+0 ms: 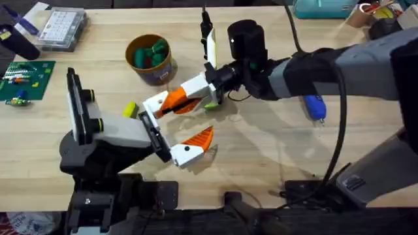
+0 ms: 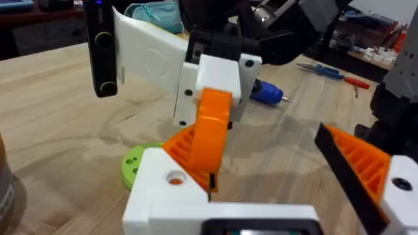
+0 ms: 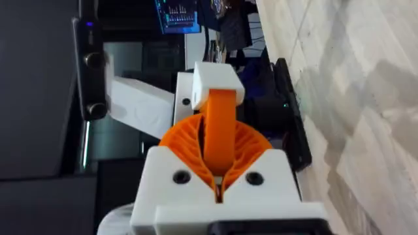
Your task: Pick up the gripper from the table and insert it into the empty holder that is missing its gripper. Then pick up a screw, insert it into the mounting hole, and use the screwdriver to tighten it. Finally, clean up the table by picking up the vegetable and placing it into the bucket.
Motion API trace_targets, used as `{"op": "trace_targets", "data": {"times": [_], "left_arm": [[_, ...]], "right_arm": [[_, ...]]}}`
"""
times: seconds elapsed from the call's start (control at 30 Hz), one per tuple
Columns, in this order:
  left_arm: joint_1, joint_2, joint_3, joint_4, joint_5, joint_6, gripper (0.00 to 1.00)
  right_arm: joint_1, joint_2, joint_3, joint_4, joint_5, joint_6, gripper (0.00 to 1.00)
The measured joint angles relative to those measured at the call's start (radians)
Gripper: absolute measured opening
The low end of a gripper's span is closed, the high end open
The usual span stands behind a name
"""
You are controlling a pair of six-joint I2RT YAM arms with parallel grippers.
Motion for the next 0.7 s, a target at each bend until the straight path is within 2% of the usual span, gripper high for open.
{"op": "trace_targets", "data": {"times": [0.53, 0.57, 0.67, 0.7], "left_arm": [[0.000, 0.000, 0.000, -0.004, -0.001, 0.000, 0.990], [0.000, 0.000, 0.000, -0.003, -0.001, 0.000, 0.990], [-0.005, 0.000, 0.001, 0.008, 0.022, 0.001, 0.990], [-0.006, 0.000, 0.001, 0.009, 0.026, 0.001, 0.990]], "right_arm": [[0.000, 0.002, 0.002, 0.000, 0.017, 0.000, 0.018], [0.000, 0.002, 0.002, -0.001, 0.018, 0.002, 0.075], [0.025, 0.005, 0.002, -0.007, 0.025, -0.004, 0.386], [0.041, 0.006, 0.002, -0.008, 0.023, -0.005, 0.440]]}}
